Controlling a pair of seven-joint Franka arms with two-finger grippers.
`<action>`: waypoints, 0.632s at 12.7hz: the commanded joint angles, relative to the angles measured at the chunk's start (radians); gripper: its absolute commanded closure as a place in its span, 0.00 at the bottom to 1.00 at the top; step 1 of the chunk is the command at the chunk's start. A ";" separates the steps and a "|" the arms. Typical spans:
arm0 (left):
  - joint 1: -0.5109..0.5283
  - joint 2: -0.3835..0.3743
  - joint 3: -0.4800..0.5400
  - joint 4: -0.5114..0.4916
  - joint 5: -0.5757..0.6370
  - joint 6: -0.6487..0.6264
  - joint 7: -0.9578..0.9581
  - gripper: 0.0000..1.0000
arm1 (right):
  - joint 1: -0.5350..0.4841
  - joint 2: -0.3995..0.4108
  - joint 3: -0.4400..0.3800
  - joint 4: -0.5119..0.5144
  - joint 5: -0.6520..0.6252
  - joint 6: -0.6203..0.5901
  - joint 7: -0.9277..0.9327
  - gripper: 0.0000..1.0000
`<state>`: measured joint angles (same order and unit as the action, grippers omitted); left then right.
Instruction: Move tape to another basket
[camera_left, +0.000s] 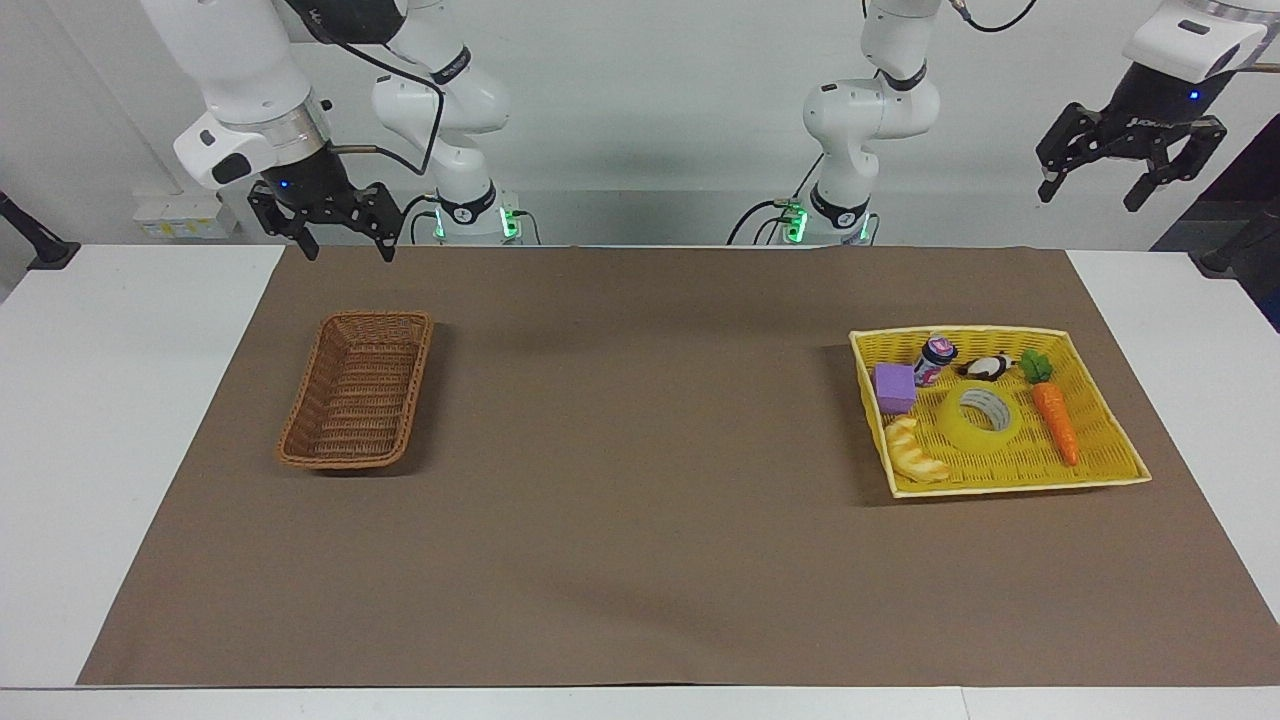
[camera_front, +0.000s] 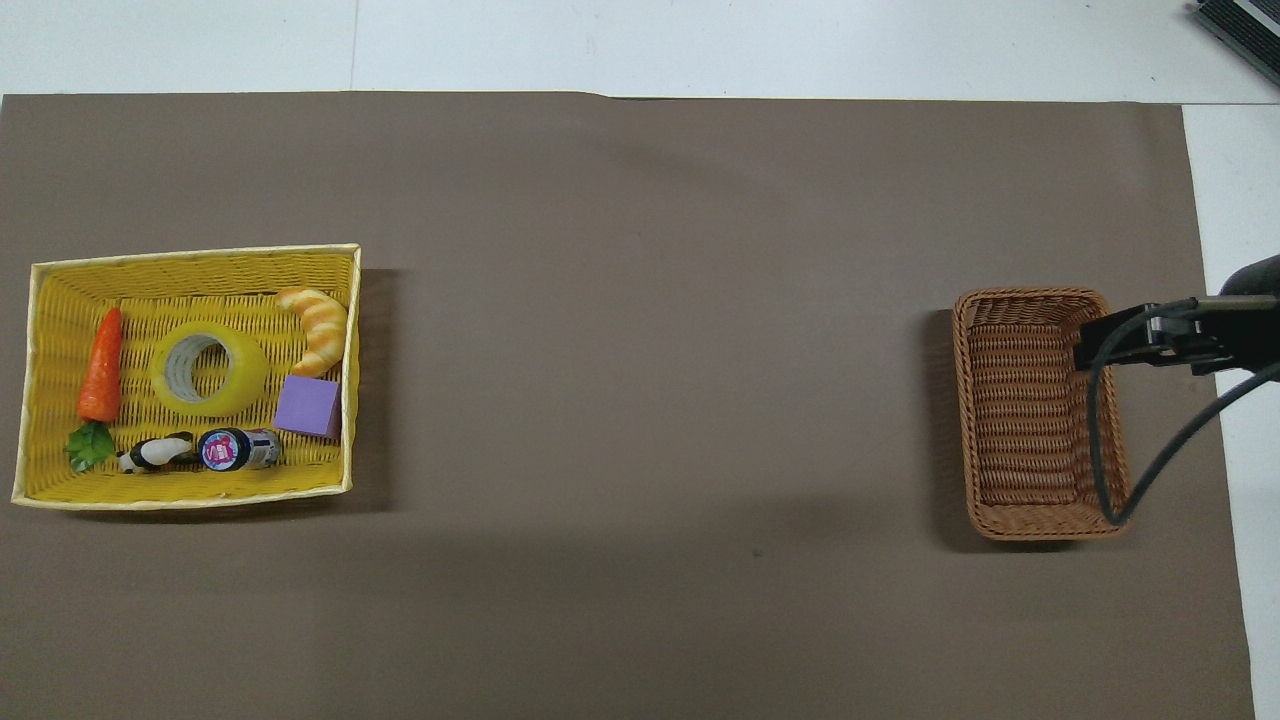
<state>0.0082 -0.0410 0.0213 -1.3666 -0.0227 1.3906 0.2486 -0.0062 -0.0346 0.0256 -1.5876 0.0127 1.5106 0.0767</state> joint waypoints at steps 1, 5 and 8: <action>-0.004 -0.037 0.006 -0.046 0.006 0.005 0.009 0.00 | -0.009 -0.028 0.005 -0.028 0.013 -0.007 0.003 0.00; -0.002 -0.042 0.006 -0.055 0.004 0.005 -0.017 0.00 | -0.011 -0.025 0.004 -0.023 0.013 -0.004 0.008 0.00; -0.002 -0.042 0.005 -0.057 0.006 -0.007 -0.018 0.00 | -0.011 -0.025 0.005 -0.023 0.013 -0.004 0.008 0.00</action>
<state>0.0083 -0.0532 0.0244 -1.3876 -0.0227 1.3884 0.2421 -0.0062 -0.0353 0.0256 -1.5876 0.0127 1.5106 0.0767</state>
